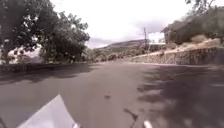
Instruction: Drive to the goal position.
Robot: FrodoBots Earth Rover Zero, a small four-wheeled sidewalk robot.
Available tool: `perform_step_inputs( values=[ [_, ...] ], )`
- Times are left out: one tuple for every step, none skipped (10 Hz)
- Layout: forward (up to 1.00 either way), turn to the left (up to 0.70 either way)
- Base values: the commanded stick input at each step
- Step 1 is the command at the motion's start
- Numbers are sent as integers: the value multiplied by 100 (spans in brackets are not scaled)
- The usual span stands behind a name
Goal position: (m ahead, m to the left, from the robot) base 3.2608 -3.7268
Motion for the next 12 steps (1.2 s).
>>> perform_step_inputs(
  values=[
    [50,0],
    [50,0],
    [50,-18],
    [50,-36],
    [50,-50],
    [50,-50],
    [50,-50],
    [50,-50],
    [50,-50],
    [50,0],
    [50,0],
    [50,0]
  ],
)
